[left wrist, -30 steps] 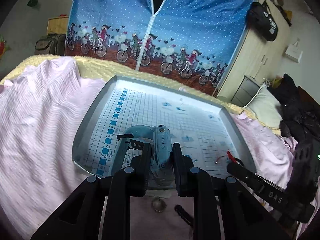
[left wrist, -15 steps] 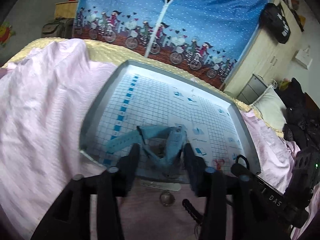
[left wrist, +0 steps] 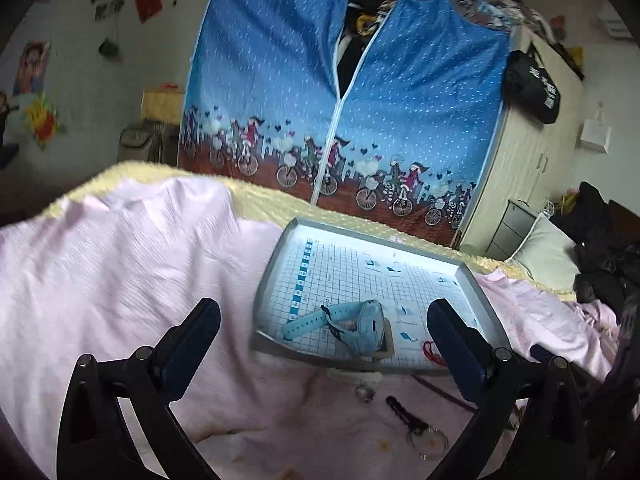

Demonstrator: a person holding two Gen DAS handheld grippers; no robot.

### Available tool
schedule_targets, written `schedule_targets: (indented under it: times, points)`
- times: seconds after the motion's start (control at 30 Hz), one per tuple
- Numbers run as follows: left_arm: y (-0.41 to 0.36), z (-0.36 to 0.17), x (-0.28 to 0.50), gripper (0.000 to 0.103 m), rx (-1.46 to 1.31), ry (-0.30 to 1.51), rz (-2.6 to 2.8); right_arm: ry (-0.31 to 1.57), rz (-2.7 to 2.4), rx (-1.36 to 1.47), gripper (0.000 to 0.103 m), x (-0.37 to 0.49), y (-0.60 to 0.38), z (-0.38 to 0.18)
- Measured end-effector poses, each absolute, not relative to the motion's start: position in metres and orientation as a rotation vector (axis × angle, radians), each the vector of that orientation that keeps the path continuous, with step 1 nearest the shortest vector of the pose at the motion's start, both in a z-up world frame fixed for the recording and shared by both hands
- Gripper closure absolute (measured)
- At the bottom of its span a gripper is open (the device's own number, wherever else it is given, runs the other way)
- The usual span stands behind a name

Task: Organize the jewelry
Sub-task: 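Open both tools over the tray and withdraw them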

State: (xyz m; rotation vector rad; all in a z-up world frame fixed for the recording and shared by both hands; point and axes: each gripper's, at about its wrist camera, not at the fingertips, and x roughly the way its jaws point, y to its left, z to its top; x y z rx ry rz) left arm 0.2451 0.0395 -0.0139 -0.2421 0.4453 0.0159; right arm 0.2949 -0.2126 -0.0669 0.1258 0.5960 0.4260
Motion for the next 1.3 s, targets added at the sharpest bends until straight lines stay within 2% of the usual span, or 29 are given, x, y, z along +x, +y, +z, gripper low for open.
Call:
schedule_targets:
  times: [0.33,0.6,0.77,0.93,1.3]
  points:
    - [0.041,-0.007,0.176,0.002,-0.195,0.439,-0.008,0.535,0.355,0.15,0.0,0.209,-0.223,-0.042]
    - [0.035,-0.036,0.136,0.002,-0.11,0.498,-0.025,0.557,0.237,0.182,0.0,0.149,-0.229,-0.048]
    - [0.036,-0.052,0.14,0.002,-0.159,0.569,-0.001,0.626,0.192,0.189,0.0,0.142,-0.23,-0.057]
    - [0.029,-0.059,0.143,0.002,-0.118,0.613,-0.012,0.775,0.133,0.257,0.0,0.153,-0.237,-0.081]
    - [0.022,-0.067,0.144,0.002,-0.102,0.688,-0.062,0.798,0.104,0.3,0.0,0.152,-0.248,-0.085]
